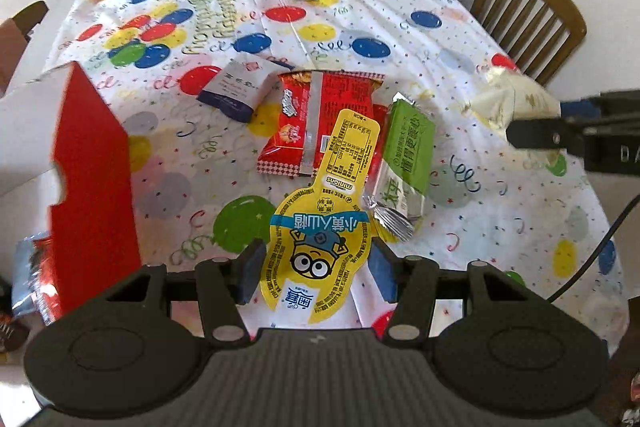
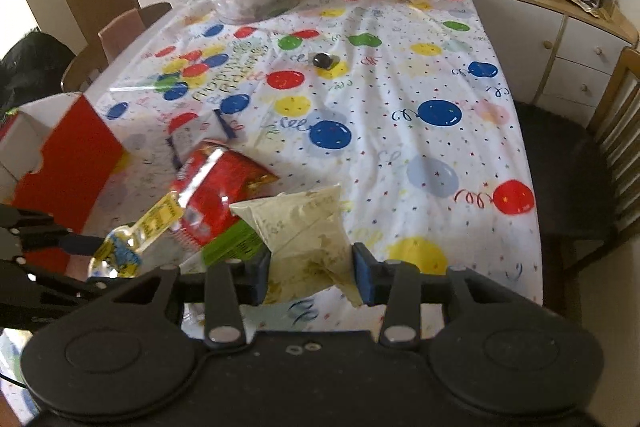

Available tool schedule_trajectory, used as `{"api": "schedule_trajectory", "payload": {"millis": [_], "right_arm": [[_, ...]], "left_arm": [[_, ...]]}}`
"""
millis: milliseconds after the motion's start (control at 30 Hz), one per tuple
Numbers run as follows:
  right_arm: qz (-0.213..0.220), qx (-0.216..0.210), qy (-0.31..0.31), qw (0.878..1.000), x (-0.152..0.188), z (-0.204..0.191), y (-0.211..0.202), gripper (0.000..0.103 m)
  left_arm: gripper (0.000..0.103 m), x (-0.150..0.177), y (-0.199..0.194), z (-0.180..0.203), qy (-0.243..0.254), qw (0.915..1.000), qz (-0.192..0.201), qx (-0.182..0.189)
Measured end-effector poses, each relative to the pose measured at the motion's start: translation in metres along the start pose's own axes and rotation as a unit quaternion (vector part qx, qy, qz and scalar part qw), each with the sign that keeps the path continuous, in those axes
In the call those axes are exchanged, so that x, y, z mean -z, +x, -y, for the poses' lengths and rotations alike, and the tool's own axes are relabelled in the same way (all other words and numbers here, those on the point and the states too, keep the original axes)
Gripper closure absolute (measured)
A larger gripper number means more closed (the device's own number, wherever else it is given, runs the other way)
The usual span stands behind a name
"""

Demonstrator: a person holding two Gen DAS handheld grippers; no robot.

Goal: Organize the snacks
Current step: 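Grasp the yellow minion packet with the left gripper while the right gripper grasps the beige packet, then carry both held packets over the white box and lower them inside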

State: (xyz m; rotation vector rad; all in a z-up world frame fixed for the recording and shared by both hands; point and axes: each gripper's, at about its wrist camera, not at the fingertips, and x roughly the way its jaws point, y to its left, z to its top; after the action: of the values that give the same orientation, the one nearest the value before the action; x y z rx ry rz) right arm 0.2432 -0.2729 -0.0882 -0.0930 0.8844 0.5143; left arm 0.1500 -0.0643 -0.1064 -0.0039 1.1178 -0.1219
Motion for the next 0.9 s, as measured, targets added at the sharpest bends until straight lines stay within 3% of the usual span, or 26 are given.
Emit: {"api": "schedule_trajectory", "payload": {"millis": [400, 633, 900], "right_arm": [[0.027, -0.019, 0.000, 0.999, 0.013, -0.057, -0.055, 0.063], [0.040, -0.036, -0.013, 0.998, 0.009, -0.101, -0.072, 0.063], [0.045, -0.061, -0.045, 0.996, -0.009, -0.169, -0.071, 0.063]], "left_arm": [[0.048, 0.021, -0.075, -0.045, -0.050, 0.9975, 0.046, 0.019], [0.048, 0.037, -0.109, -0.093, -0.099, 0.9919, 0.071, 0.036], [0.048, 0.055, -0.133, -0.163, -0.147, 0.9840, 0.099, 0.014]]}}
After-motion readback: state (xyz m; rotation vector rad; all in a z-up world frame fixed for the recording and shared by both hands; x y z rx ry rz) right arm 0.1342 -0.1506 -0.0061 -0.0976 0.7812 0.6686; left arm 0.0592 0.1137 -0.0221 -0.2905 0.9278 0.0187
